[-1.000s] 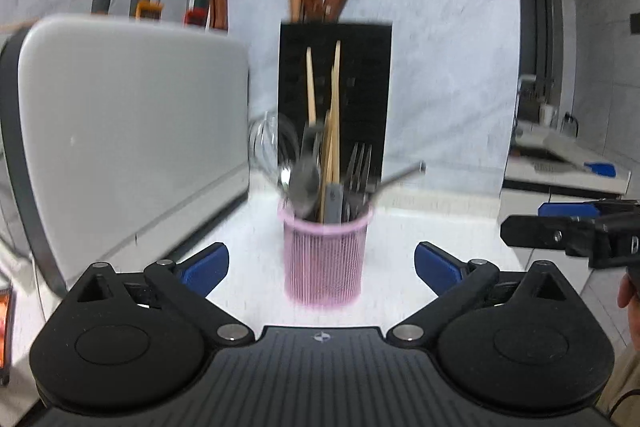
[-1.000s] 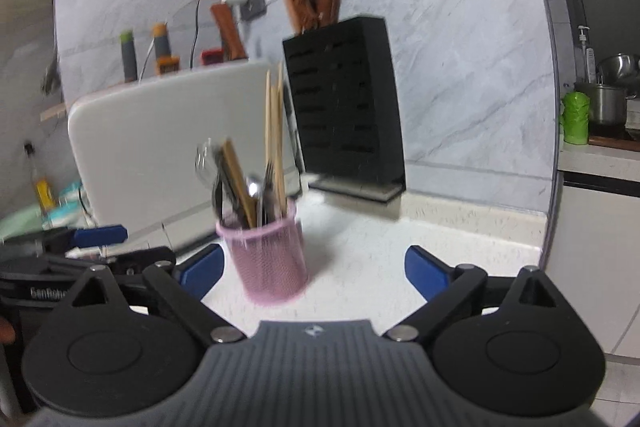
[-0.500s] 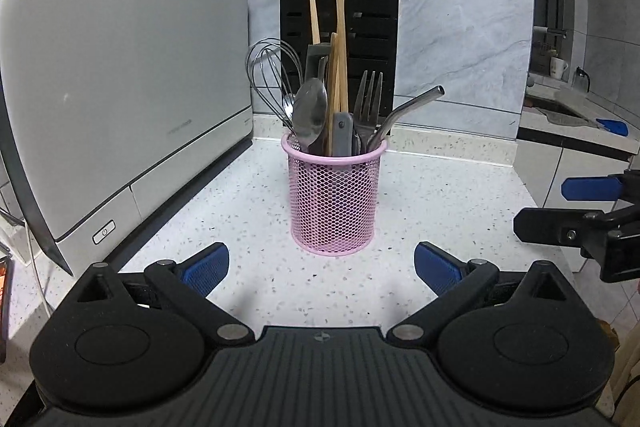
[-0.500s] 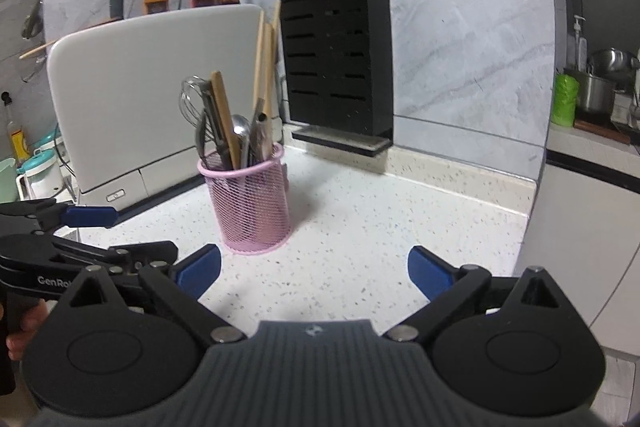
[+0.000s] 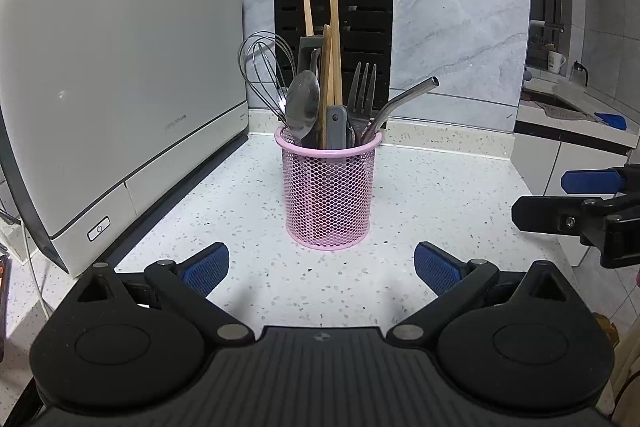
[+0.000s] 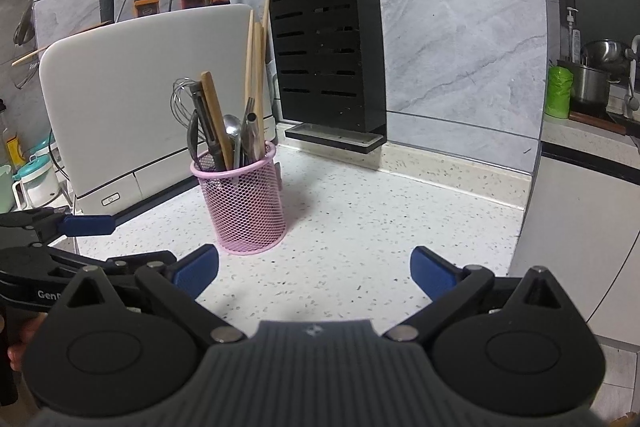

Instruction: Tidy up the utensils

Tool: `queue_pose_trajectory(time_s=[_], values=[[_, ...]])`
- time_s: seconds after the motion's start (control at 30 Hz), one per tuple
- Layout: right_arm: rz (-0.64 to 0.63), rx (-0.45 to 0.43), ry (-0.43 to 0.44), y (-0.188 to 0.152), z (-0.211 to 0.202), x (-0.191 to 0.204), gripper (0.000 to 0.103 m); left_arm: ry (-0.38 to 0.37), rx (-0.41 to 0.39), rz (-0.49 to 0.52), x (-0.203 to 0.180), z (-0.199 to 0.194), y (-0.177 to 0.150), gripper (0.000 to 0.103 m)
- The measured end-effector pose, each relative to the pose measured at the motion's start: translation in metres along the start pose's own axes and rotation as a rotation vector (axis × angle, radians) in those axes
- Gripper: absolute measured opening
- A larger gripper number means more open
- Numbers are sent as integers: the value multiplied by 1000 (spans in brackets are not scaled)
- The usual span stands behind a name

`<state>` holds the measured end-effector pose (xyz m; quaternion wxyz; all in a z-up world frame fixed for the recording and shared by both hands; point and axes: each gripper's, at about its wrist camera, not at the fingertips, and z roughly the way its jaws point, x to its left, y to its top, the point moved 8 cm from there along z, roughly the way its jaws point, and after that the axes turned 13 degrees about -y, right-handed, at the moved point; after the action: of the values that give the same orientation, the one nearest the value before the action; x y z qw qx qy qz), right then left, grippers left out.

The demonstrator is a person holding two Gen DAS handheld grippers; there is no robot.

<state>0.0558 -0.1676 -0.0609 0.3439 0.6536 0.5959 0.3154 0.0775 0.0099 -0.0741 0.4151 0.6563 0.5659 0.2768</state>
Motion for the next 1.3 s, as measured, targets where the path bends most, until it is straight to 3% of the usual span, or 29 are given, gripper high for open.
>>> queue_pose_trajectory(time_s=[1.3], values=[[3, 11, 8, -2, 0, 4, 99, 1, -3, -10, 3, -2, 1, 103]])
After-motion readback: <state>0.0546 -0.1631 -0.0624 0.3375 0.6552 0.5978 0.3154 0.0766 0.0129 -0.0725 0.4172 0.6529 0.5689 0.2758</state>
